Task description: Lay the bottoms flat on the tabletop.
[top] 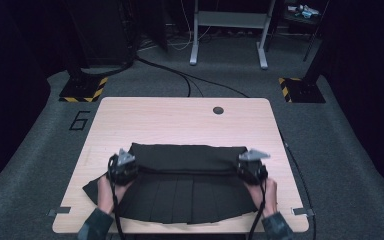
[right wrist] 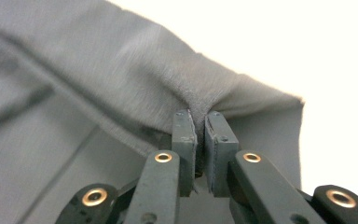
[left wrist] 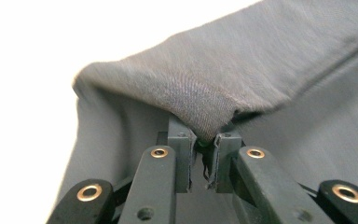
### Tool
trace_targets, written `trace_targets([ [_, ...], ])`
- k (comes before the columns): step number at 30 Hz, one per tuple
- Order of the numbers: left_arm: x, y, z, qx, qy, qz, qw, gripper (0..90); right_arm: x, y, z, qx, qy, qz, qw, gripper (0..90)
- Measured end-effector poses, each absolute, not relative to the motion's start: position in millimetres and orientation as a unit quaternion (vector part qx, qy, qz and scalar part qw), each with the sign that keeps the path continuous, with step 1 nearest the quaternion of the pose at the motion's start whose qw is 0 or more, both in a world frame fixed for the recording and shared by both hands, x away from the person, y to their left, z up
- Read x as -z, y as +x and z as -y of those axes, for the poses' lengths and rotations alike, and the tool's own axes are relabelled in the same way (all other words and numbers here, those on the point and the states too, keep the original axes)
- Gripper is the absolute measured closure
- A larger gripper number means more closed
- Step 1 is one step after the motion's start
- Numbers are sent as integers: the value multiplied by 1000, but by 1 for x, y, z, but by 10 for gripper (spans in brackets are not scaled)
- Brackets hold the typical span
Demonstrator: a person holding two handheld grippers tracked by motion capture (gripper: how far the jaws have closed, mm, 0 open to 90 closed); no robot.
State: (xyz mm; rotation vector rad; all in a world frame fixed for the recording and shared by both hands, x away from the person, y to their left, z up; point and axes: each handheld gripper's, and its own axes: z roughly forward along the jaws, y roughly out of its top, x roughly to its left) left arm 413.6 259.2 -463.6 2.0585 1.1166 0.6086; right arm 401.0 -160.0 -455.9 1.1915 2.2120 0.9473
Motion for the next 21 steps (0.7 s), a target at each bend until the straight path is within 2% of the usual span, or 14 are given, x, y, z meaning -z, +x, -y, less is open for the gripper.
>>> trace_targets([
  [1, 453, 432, -258, -241, 787, -437, 361, 816, 445, 421, 158, -347, 433, -798, 237, 834],
  [2, 442, 451, -258, -254, 776, -449, 364, 793, 425, 467, 154, -343, 451, -786, 247, 790],
  [3, 432, 468, -257, -270, 757, -467, 369, 793, 425, 467, 154, -343, 451, -786, 247, 790],
  [4, 423, 481, -257, -286, 739, -485, 371, 722, 415, 486, 152, -343, 461, -775, 261, 741],
  [5, 413, 493, -255, -294, 724, -504, 368, 571, 407, 502, 152, -333, 478, -764, 277, 616],
  [6, 408, 496, -256, -294, 718, -509, 372, 440, 398, 515, 153, -334, 503, -750, 270, 562],
  [7, 403, 496, -259, -299, 716, -508, 374, 392, 394, 518, 155, -345, 505, -744, 270, 546],
  [9, 401, 490, -262, -300, 721, -503, 370, 292, 386, 514, 160, -352, 505, -737, 277, 451],
  [10, 404, 482, -265, -304, 726, -498, 363, 276, 386, 511, 161, -355, 501, -740, 276, 445],
  [12, 411, 473, -271, -297, 733, -498, 357, 227, 397, 494, 169, -344, 497, -749, 273, 373],
  [14, 418, 465, -278, -292, 738, -498, 351, 228, 401, 491, 171, -343, 498, -750, 269, 367],
  [19, 436, 432, -302, -278, 740, -504, 348, 220, 433, 463, 185, -325, 507, -763, 235, 283],
  [21, 439, 426, -306, -275, 737, -508, 350, 232, 437, 459, 186, -324, 508, -763, 236, 280],
])
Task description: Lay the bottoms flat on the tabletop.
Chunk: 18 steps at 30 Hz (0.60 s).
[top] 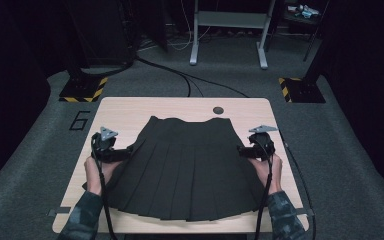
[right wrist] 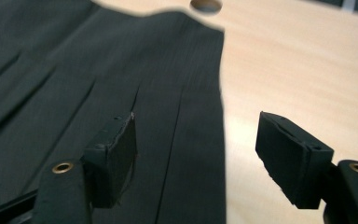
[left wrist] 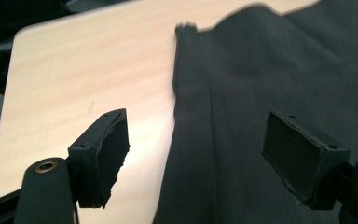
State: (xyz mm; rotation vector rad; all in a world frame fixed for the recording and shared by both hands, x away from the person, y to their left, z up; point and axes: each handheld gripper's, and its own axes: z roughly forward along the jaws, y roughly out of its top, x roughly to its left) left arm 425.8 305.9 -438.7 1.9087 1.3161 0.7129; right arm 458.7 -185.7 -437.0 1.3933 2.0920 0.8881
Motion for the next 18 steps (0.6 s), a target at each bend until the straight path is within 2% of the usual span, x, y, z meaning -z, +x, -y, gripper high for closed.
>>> trace_targets([
  [7, 464, 384, -330, -262, 738, -524, 335, 272, 470, 419, 200, -328, 512, -762, 221, 261],
  [11, 474, 367, -342, -249, 730, -538, 340, 300, 479, 408, 204, -331, 514, -762, 212, 262],
  [16, 491, 345, -345, -239, 736, -547, 320, 390, 490, 396, 213, -340, 521, -758, 194, 263],
  [18, 497, 338, -344, -231, 745, -542, 313, 465, 493, 392, 214, -339, 524, -757, 191, 263],
])
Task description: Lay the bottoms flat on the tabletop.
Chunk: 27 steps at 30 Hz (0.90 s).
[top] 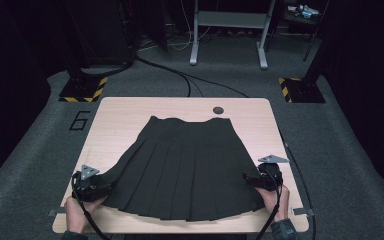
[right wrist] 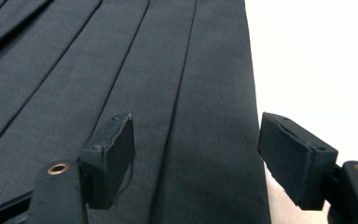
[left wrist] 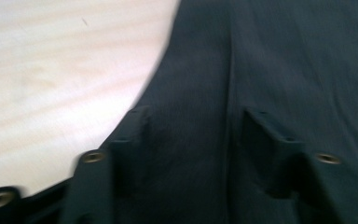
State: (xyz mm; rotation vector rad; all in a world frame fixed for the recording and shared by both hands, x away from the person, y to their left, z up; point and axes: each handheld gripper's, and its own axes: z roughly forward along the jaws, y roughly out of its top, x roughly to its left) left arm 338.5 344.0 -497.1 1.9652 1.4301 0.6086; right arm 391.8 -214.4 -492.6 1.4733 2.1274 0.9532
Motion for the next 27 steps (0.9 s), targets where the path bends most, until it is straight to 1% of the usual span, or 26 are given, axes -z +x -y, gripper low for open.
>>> trace_targets([
  [1, 500, 336, -342, -234, 748, -540, 308, 499, 494, 391, 215, -338, 523, -759, 191, 267],
  [2, 504, 331, -340, -222, 761, -529, 304, 679, 495, 388, 215, -337, 523, -758, 193, 289],
  [4, 506, 329, -339, -221, 763, -525, 305, 800, 497, 387, 216, -334, 521, -762, 189, 289],
  [5, 506, 327, -337, -219, 768, -520, 305, 800, 497, 387, 216, -334, 521, -762, 189, 289],
  [7, 506, 321, -332, -221, 773, -509, 307, 842, 498, 385, 216, -335, 525, -760, 186, 288],
  [8, 506, 319, -330, -214, 778, -505, 306, 852, 499, 384, 217, -333, 524, -761, 186, 288],
  [10, 507, 317, -328, -214, 778, -502, 311, 855, 500, 383, 216, -333, 527, -760, 185, 288],
  [12, 506, 314, -326, -198, 782, -501, 313, 813, 501, 383, 218, -333, 524, -761, 186, 285],
  [14, 507, 310, -324, -172, 789, -497, 317, 791, 501, 381, 219, -332, 526, -761, 185, 281],
  [16, 507, 308, -323, -161, 789, -499, 320, 749, 501, 380, 220, -331, 527, -760, 185, 273],
  [17, 506, 306, -325, -147, 790, -499, 323, 697, 501, 377, 222, -330, 534, -757, 183, 267],
  [19, 505, 305, -326, -143, 791, -499, 324, 667, 501, 376, 223, -328, 534, -757, 184, 264],
  [20, 504, 305, -327, -143, 797, -495, 315, 667, 501, 375, 224, -330, 534, -756, 185, 264],
  [21, 505, 303, -325, -143, 799, -495, 311, 628, 500, 373, 227, -329, 537, -754, 189, 260],
  [24, 507, 301, -322, -140, 805, -491, 304, 605, 500, 370, 229, -329, 539, -751, 192, 256],
  [27, 508, 297, -317, -134, 808, -488, 303, 579, 502, 367, 233, -339, 544, -747, 176, 238],
])
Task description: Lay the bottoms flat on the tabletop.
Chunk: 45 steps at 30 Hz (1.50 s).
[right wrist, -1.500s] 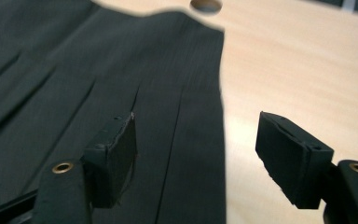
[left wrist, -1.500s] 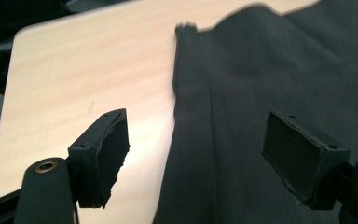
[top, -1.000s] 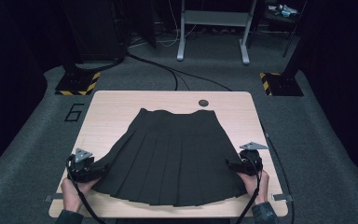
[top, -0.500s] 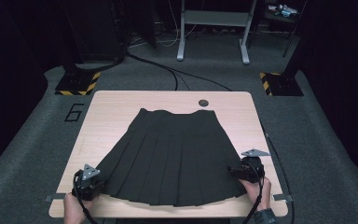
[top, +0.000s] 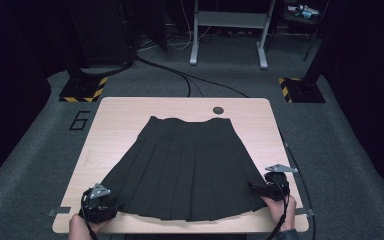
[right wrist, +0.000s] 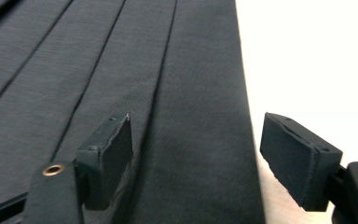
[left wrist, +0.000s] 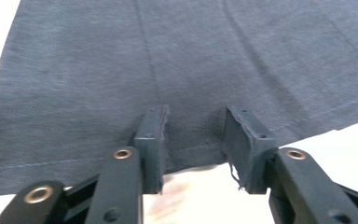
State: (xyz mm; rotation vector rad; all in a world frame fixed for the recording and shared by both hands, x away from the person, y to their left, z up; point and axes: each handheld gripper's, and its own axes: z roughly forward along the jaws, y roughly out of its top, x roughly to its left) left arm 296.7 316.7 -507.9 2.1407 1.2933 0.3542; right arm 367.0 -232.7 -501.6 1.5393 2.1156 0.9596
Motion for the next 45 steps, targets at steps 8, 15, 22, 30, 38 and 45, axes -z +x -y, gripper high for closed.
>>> trace_targets([
  [8, 488, 295, -315, -169, 801, -484, 308, 287, 493, 356, 237, -348, 543, -740, 191, 153],
  [15, 468, 310, -328, -213, 769, -505, 330, 88, 480, 346, 236, -356, 535, -739, 204, 69],
  [22, 499, 328, -326, -210, 762, -526, 314, 14, 502, 347, 213, -333, 522, -765, 177, 0],
  [30, 523, 326, -317, -212, 765, -532, 295, 2, 522, 344, 198, -295, 522, -779, 181, 0],
  [38, 528, 330, -316, -212, 756, -534, 313, 2, 524, 345, 199, -304, 520, -776, 189, 0],
  [45, 528, 340, -315, -215, 756, -532, 315, 2, 524, 354, 199, -303, 528, -771, 190, 0],
])
